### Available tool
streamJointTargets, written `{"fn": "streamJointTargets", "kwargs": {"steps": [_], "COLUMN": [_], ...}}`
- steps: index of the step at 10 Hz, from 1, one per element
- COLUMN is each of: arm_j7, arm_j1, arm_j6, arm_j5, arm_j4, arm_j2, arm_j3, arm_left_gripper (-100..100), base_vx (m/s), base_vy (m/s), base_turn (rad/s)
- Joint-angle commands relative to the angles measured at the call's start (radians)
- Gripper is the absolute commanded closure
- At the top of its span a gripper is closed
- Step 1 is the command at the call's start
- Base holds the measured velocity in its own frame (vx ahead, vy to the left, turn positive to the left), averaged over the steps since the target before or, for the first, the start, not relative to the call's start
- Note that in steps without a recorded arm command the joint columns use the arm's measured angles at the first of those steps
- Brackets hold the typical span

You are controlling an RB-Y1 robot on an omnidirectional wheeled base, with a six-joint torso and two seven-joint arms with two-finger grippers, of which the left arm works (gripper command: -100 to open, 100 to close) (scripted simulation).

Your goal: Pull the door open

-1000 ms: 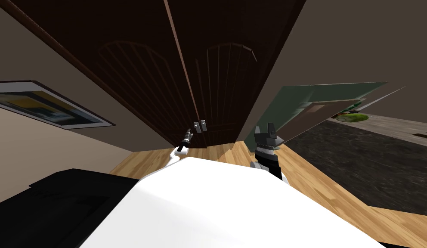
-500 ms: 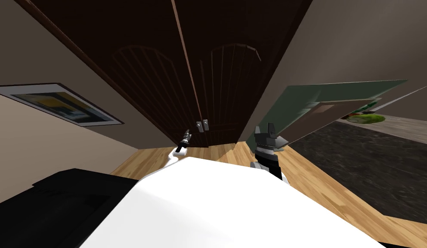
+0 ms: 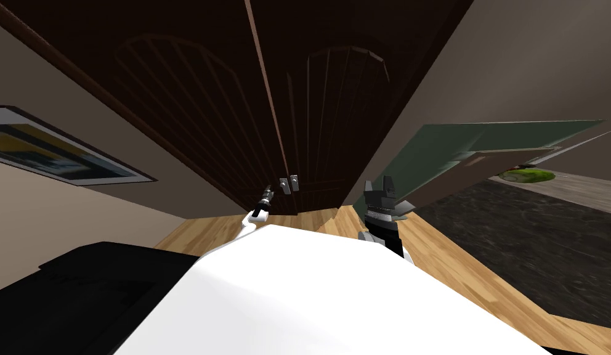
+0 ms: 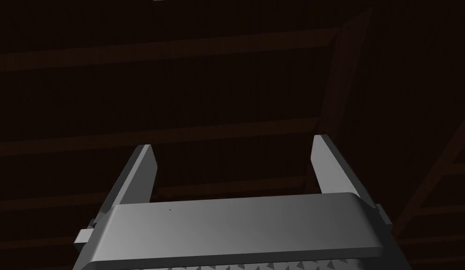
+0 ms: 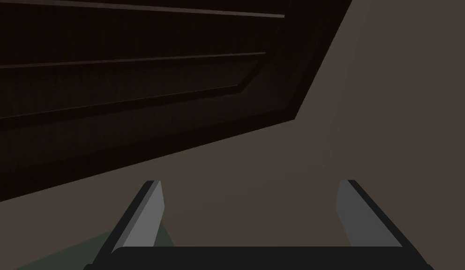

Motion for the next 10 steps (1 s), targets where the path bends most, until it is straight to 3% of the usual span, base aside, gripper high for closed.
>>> {"fn": "streamJointTargets", "kwargs": {"steps": [1,2,3,4,9,10], "arm_j7": [-0.004,-0.004,-0.001,-0.001,-0.001,0.003], "arm_j1": [-0.018,-0.028,-0.020,-0.020,-0.020,-0.004], "arm_j6": [-0.006,-0.007,-0.003,-0.003,-0.003,-0.002], "arm_j5": [-0.004,-0.005,-0.003,-0.003,-0.003,-0.003], "arm_j4": [0.000,-0.004,-0.006,-0.006,-0.006,-0.004], "arm_j2": [-0.013,-0.019,-0.011,-0.011,-0.011,-0.004], "arm_j3": [-0.012,-0.020,-0.015,-0.015,-0.015,-0.015], "arm_left_gripper": [-100,-100,-100,100,100,100], "base_vx": [0.231,0.218,0.095,-0.010,-0.019,-0.113], "base_vy": [-0.103,-0.135,-0.067,0.006,0.010,0.043], "base_turn": [-0.150,-0.142,-0.019,0.022,-0.009,0.064]}}
